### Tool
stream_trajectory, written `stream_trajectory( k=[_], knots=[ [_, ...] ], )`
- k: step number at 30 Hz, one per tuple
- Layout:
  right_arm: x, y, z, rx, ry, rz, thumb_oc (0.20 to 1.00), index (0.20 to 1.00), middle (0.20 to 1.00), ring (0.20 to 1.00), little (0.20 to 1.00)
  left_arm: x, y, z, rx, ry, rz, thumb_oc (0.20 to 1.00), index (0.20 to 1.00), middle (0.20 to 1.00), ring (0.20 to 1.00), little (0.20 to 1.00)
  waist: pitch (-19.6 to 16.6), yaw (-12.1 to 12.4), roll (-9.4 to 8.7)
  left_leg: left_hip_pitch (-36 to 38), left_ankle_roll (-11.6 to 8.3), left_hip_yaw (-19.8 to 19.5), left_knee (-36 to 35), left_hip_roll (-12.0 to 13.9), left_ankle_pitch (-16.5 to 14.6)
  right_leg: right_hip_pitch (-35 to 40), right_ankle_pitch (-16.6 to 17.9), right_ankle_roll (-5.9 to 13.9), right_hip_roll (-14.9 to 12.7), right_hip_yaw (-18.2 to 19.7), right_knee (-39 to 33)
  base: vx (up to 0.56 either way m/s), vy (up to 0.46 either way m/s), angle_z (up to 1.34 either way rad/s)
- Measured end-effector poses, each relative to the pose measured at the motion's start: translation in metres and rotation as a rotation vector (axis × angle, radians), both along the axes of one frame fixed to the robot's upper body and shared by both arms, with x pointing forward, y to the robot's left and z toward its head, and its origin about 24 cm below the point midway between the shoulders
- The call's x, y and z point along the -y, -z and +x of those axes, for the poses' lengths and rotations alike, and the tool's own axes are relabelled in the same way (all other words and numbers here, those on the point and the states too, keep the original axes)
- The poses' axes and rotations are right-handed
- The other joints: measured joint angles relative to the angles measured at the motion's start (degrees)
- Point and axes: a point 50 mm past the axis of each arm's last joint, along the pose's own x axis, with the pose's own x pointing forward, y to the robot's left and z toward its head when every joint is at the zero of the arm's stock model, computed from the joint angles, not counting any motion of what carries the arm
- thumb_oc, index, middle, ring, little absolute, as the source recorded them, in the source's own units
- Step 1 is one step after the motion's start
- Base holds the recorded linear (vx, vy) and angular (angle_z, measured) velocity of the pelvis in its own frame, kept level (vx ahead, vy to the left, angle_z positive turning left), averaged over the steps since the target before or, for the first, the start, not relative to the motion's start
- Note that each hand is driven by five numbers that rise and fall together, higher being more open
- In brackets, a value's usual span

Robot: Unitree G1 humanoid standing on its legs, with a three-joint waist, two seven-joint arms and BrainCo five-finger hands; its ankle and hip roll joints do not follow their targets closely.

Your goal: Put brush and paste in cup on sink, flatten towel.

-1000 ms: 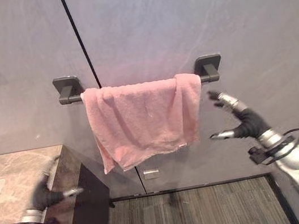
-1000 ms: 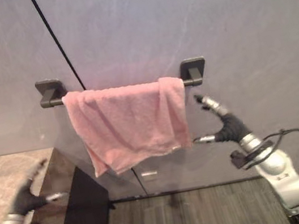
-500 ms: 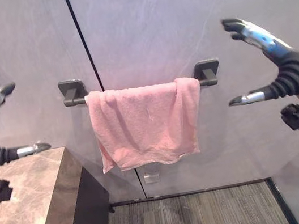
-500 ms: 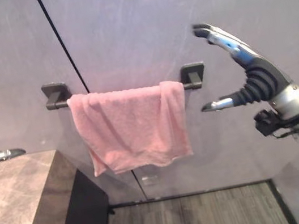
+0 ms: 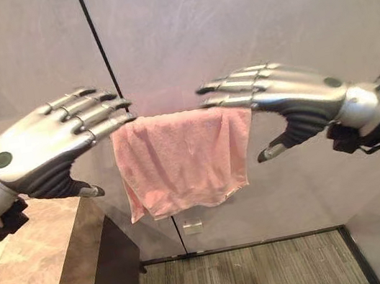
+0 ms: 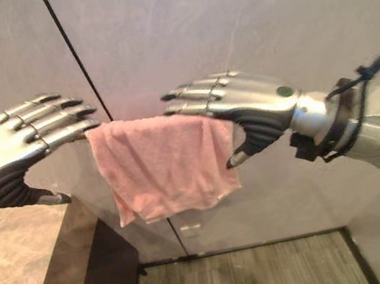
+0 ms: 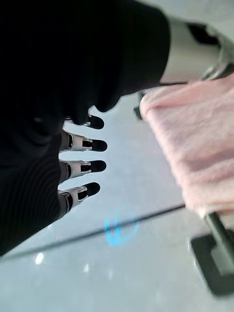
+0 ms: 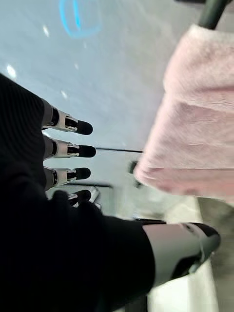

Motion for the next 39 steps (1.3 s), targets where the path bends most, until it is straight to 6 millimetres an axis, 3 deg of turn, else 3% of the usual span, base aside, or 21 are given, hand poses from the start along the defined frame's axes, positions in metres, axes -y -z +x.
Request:
stream_trajectory(
  k=[4,11,21,33,39],
  knots=[
    [-0.006,-0.007,0.006,0.033,-0.001,0.0,1.0,1.0,1.0,1.0,1.0,0.004,0.005,0.007,-0.031,0.02,-0.004,1.0,1.0,1.0,1.0,1.0,0.0,-0.4,0.05,0.0,0.0,0.0,0.0,-0.1,0.0,0.0,0.0,-0.02,-0.1,0.0,0.0,0.0,0.0,0.0],
    [-0.013,-0.018,0.018,0.05,0.003,0.028,1.0,1.0,1.0,1.0,1.0,-0.007,0.001,0.026,-0.031,-0.04,-0.041,1.0,1.0,1.0,1.0,1.0,-0.1,-0.9,0.16,0.1,-0.02,0.0,0.0,-0.3,0.0,0.0,0.1,-0.14,-0.2,0.0,0.0,0.0,0.0,0.0],
    [-0.014,-0.003,0.043,-0.046,0.078,0.002,1.0,1.0,1.0,1.0,1.0,-0.012,0.016,0.048,-0.106,-0.082,-0.061,1.0,1.0,1.0,1.0,1.0,-0.3,-0.8,0.22,-1.3,-0.13,0.3,0.0,-0.4,0.1,-1.4,0.3,-0.04,-0.5,0.1,0.0,0.0,0.001,0.0],
    [-0.018,0.004,0.057,-0.087,0.119,-0.049,1.0,1.0,1.0,1.0,1.0,0.001,0.021,0.068,-0.137,-0.052,-0.072,1.0,1.0,1.0,1.0,1.0,-0.3,-0.8,0.28,-4.6,-0.31,0.0,0.0,-0.6,0.4,-4.5,1.1,-0.34,-0.5,-0.1,0.0,0.0,0.004,0.01],
    [-0.026,-0.005,0.059,-0.057,0.098,-0.049,1.0,1.0,1.0,1.0,1.0,0.01,0.011,0.07,-0.088,-0.006,-0.085,1.0,1.0,1.0,1.0,1.0,1.1,-0.8,-0.17,-5.5,-0.44,-0.2,0.0,-0.5,0.5,-5.4,1.2,-0.4,-0.4,-0.3,0.0,0.0,0.002,0.01]
  ],
)
